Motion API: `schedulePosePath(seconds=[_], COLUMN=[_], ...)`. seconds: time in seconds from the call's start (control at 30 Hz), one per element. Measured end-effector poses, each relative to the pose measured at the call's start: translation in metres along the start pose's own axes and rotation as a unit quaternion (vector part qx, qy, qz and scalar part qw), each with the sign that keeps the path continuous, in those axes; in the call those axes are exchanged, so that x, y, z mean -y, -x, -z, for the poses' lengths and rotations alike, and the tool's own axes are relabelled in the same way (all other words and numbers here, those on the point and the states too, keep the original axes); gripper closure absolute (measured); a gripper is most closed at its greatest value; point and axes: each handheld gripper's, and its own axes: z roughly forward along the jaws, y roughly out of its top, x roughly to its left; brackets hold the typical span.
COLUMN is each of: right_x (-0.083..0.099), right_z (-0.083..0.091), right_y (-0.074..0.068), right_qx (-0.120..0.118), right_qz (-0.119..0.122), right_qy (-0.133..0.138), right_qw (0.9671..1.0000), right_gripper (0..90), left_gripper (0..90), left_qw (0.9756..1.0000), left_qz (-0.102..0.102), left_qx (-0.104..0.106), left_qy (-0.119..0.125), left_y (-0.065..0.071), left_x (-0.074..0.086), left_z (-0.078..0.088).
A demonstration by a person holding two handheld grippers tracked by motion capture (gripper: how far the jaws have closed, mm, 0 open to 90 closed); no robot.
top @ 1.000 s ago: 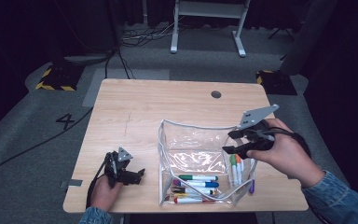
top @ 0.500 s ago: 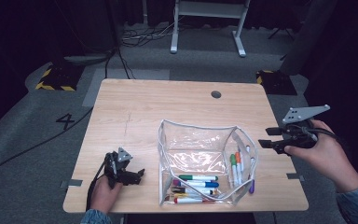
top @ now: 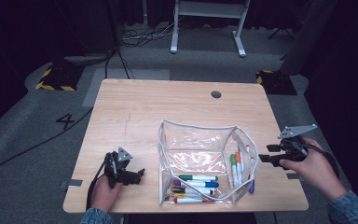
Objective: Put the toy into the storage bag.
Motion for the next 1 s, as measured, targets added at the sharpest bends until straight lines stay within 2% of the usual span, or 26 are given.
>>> schedulePosePath(seconds=[0.2, 0.4, 0.6, 0.87, 1.0], right_x=[0.023, 0.044, 0.053, 0.058, 0.066], right_z=[-0.031, -0.060, -0.077, -0.082, -0.081], right_y=[0.005, 0.007, 0.004, 0.006, 0.012], right_qx=[-0.002, -0.008, -0.017, -0.011, 0.005], right_qz=[-0.024, -0.034, -0.042, -0.046, -0.054], right_qy=[-0.019, -0.049, -0.055, -0.061, -0.068], right_qw=[0.9995, 0.9982, 0.9974, 0.9970, 0.9962], right_gripper=[42.9, 41.8, 40.1, 39.8, 40.5], left_gripper=[0.0, 0.0, 0.0, 0.0, 0.0], left_qw=[1.0000, 1.0000, 1.0000, 1.0000, 1.0000], left_qz=[0.000, 0.000, 0.000, 0.000, 0.000], left_qx=[0.000, 0.000, 0.000, 0.000, 0.000], left_qy=[0.000, 0.000, 0.000, 0.000, 0.000], left_y=[0.000, 0.000, 0.000, 0.000, 0.000], left_x=[0.000, 0.000, 0.000, 0.000, 0.000], left_z=[0.000, 0.000, 0.000, 0.000, 0.000])
